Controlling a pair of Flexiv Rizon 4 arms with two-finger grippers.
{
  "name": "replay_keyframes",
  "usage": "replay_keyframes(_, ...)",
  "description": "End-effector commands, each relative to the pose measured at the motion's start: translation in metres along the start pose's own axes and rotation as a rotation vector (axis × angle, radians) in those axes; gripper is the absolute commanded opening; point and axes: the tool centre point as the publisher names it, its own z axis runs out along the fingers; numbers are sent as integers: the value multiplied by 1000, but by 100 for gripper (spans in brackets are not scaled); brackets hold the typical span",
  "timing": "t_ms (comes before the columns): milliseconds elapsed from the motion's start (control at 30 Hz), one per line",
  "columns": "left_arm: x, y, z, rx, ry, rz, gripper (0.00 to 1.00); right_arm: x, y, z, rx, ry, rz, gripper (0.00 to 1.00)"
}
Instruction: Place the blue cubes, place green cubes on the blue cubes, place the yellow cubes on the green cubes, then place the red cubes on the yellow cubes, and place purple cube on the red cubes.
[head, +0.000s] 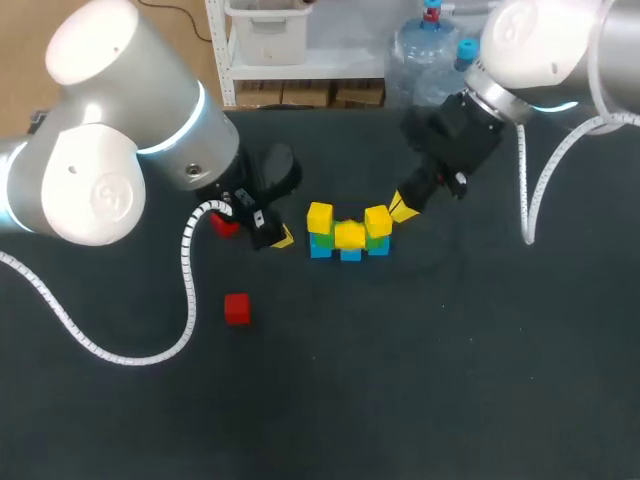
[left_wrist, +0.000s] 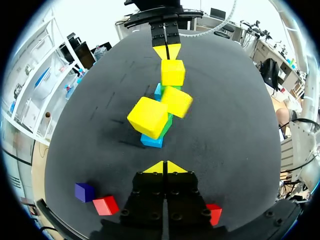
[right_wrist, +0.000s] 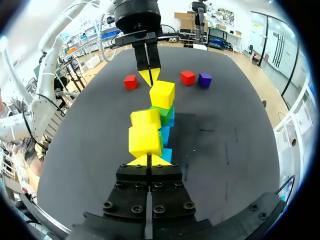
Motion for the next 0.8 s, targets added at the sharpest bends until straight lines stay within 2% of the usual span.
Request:
replay_keyframes(33,1,1,1,3,-5,2,0,-1,5,0,9,-4,-5,0)
replay_keyframes(433,1,1,-1,-2,-1,4,0,3,7,-8,25,3,-1,0)
replay_keyframes(500,0,2,-1,-2,-1,4,0,6,8,-14,49,41,5,0)
replay_keyframes(800,-6,3,-1,-10,-10,19,0,12,13,-56,168,25,23,0)
